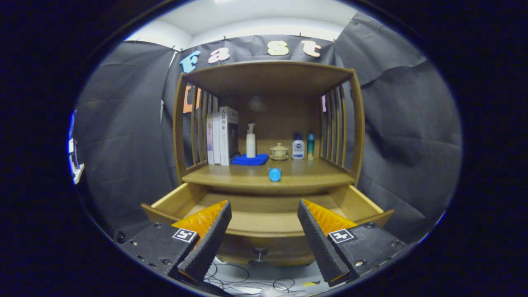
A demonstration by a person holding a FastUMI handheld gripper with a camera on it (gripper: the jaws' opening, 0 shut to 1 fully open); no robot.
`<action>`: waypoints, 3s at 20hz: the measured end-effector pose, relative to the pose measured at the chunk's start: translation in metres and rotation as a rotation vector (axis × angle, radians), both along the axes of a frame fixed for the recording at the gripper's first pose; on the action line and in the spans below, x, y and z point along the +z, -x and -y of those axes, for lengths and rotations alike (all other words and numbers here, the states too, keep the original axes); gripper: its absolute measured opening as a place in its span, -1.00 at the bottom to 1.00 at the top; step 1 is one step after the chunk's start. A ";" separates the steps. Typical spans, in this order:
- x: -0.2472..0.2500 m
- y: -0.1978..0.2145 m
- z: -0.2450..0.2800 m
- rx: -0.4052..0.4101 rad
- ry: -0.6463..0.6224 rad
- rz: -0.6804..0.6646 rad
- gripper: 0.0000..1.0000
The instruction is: Pull open the drawer, take out the items inside it, and place them on the countertop above the cabinet.
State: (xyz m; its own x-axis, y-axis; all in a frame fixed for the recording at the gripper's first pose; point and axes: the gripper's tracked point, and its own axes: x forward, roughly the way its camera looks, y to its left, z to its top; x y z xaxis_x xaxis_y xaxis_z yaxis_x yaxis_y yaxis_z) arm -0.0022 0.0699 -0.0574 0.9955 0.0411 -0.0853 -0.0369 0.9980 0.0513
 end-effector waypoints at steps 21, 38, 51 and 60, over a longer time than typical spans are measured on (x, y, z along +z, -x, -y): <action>-0.077 -0.022 -0.008 -0.082 0.052 -0.007 0.97; -0.060 -0.062 -0.011 -0.088 0.046 -0.012 0.97; -0.055 -0.110 -0.013 -0.095 0.051 -0.015 0.97; -0.052 -0.144 -0.013 -0.095 0.062 -0.015 0.97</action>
